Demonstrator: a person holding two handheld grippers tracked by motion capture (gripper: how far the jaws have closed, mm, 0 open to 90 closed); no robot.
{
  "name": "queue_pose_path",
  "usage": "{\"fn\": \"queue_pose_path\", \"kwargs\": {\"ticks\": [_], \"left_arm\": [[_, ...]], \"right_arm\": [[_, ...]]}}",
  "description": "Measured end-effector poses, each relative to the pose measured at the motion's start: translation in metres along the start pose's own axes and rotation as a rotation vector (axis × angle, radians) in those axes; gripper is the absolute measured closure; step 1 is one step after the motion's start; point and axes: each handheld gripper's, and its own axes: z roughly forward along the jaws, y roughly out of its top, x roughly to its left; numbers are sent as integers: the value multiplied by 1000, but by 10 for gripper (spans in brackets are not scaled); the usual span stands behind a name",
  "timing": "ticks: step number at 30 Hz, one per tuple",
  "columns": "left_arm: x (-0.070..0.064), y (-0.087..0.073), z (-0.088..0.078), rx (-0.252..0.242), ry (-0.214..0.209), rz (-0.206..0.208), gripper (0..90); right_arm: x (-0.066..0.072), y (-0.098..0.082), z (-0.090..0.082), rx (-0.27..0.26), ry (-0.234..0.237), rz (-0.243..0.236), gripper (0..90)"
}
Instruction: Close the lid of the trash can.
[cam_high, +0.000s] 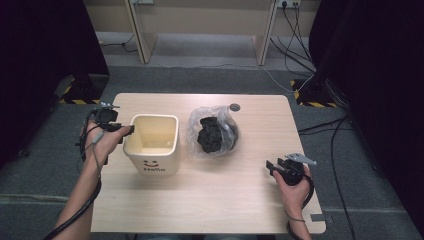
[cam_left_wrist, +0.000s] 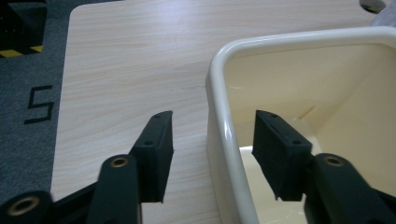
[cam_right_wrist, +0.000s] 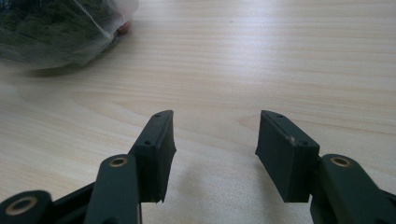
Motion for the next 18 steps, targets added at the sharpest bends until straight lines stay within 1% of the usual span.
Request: {"fn": "queue_pose_path", "kwargs": {"ticks": [1,3,5,7,8,11,13,17,18], "left_arm": [[1,-1,-1,-7,-9,-2,443],[4,-3,-2,-15,-28,-21,424],[5,-4,-4,-21,-37,-29,407],[6,-6,-6,-30,-50,-27,383],[6,-7,-7,-37,-63,-21,373],[8,-10,-11,-68,-96,2,369],[9,-12,-13,-86,-117,5,369],[12,-16,-18,-102,-123,20,363],[13,-18,-19,-108,-131,19,361]], "right_arm": [[0,0,0,0,0,0,465],[0,0,0,1,1,0,465],[0,0,0,1,-1,0,464],[0,0,0,1,-1,0,465],[0,0,0,1,0,0,465],[0,0,0,1,1,1,465],[0,0,0,0,1,2,465],[0,0,0,1,0,1,464],[0,0,0,3,0,1,465]]}}
